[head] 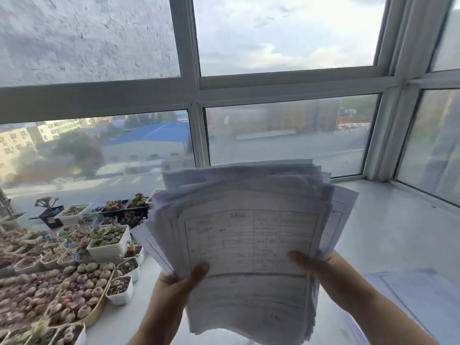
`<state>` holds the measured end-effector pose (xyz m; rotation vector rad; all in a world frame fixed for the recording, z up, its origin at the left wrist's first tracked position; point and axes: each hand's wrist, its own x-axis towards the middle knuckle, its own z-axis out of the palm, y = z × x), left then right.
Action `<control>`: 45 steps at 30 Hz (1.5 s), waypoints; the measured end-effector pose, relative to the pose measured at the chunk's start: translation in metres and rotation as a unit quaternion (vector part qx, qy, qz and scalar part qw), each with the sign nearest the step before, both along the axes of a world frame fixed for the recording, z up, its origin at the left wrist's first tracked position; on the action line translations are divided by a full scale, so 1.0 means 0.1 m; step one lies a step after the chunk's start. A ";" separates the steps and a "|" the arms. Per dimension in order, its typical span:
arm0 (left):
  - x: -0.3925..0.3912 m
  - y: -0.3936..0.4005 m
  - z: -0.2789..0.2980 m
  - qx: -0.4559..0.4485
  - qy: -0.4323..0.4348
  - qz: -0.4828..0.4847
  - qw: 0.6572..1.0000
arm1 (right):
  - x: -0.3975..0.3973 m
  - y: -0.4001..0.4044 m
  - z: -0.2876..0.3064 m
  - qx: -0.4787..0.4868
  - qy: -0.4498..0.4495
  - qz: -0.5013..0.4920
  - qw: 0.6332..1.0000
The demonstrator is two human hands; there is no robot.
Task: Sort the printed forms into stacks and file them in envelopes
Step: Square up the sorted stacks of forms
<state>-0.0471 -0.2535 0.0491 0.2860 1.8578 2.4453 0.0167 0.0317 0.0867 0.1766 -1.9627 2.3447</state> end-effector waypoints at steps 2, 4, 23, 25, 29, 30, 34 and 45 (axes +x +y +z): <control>-0.02 -0.04 0.06 0.005 0.014 -0.011 1.000 | 0.00 0.04 0.00 -0.006 -0.003 0.033 0.999; 0.00 -0.05 0.06 0.007 0.020 -0.025 0.999 | 0.02 0.06 -0.05 -0.008 -0.018 0.082 0.996; 0.34 -0.39 -0.30 -0.030 -0.304 -0.145 0.941 | 0.31 -0.15 -0.38 -0.260 -0.245 -0.197 0.913; 0.49 -0.36 -0.50 0.085 -0.408 -0.154 0.896 | 0.44 -0.33 -0.63 -0.279 -0.322 -0.205 0.881; 0.68 -0.30 -0.70 0.017 -0.413 -0.095 0.905 | 0.79 -0.53 -1.12 -0.253 -0.440 -0.131 0.851; 0.71 -0.29 -0.74 -0.018 -0.415 -0.098 0.904 | 0.85 -0.48 -1.16 -0.252 -0.440 -0.124 0.853; 0.69 -0.30 -0.87 -0.130 -0.385 -0.044 0.913 | 0.83 0.00 -1.24 -0.277 -0.341 -0.199 0.876; 0.83 -0.09 -0.87 -0.106 -0.324 0.021 0.940 | -0.01 0.44 -0.97 0.216 -0.379 -0.019 0.900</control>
